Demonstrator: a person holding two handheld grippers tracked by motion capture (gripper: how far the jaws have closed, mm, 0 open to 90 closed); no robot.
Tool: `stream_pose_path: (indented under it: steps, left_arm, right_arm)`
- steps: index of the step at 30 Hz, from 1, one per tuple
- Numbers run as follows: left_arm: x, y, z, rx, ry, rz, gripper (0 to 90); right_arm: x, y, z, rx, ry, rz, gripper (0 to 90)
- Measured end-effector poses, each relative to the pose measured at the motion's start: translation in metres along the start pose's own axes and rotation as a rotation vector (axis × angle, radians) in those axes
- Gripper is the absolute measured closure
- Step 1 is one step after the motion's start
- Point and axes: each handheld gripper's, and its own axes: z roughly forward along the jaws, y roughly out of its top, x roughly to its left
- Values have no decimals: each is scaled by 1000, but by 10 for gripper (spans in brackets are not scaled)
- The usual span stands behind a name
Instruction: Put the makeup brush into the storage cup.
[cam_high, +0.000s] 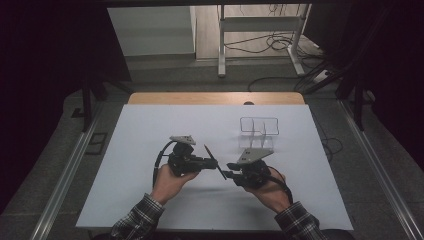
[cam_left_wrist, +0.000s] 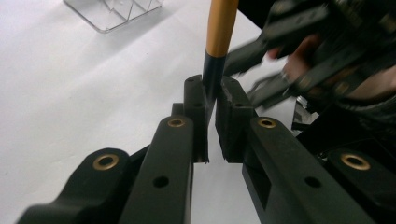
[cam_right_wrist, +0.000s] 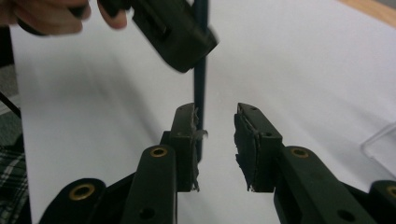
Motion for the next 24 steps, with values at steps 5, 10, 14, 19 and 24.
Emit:
stream_pose_path:
  steps: [5, 10, 14, 19, 24]
  left_arm:
    - [-1, 0, 2, 15, 12, 11, 840]
    - [-4, 1, 4, 25, 20, 22, 840]
    - [-6, 2, 5, 34, 23, 34, 840]
    - [-7, 2, 6, 32, 25, 31, 840]
    - [-9, 3, 6, 36, 26, 38, 840]
  right_arm:
    - [-7, 10, -9, -34, 4, 15, 657]
    - [-5, 28, -8, -62, 19, -9, 659]
    - [-3, 41, -5, -83, 32, -22, 677]
    - [-1, 51, 1, -96, 49, -33, 694]
    - [2, 57, 7, -96, 57, -45, 706]
